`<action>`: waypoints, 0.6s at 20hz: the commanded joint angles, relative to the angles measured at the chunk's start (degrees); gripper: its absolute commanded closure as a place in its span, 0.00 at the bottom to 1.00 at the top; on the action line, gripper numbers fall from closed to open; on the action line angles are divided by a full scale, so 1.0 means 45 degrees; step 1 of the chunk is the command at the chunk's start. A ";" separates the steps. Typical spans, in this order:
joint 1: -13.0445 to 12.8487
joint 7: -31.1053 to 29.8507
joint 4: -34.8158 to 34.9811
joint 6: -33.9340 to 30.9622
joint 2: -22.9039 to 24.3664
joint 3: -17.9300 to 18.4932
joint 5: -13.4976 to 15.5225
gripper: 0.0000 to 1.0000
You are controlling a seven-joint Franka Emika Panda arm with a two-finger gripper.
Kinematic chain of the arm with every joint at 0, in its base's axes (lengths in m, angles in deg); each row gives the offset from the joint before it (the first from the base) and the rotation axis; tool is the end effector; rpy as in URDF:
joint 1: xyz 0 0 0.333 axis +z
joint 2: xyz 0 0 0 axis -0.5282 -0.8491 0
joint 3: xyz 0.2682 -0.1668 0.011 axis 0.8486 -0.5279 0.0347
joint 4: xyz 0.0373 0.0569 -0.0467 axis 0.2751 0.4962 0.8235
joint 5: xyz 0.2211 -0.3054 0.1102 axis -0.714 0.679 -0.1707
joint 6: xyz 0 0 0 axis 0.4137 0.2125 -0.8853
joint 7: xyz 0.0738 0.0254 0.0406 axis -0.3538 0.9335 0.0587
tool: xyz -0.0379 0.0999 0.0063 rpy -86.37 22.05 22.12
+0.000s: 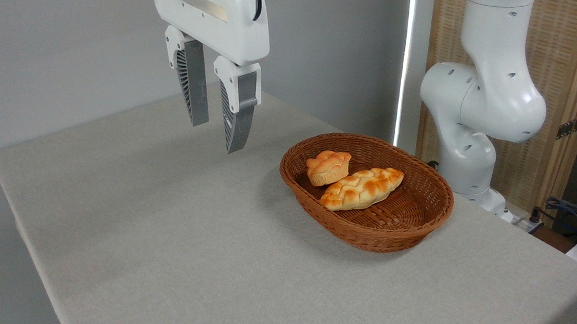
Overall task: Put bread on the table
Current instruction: 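Move the open gripper down over the small round bread roll in the basket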
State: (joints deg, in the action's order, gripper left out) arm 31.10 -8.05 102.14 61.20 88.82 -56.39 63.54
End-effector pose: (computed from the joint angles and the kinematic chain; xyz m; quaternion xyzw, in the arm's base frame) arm 0.5501 -0.0240 0.6479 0.9284 -0.3690 0.0342 0.0263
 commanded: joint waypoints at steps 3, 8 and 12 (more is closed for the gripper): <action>-0.0040 -0.0058 0.0161 0.0099 -0.0022 0.0338 -0.0033 0.00; -0.0059 -0.0058 0.0161 0.0100 -0.0022 0.0337 -0.0033 0.00; -0.0098 -0.0038 0.0647 0.0100 0.0211 0.0299 -0.0033 0.00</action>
State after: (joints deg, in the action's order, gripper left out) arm 31.10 -8.05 102.78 61.20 88.59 -55.19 63.53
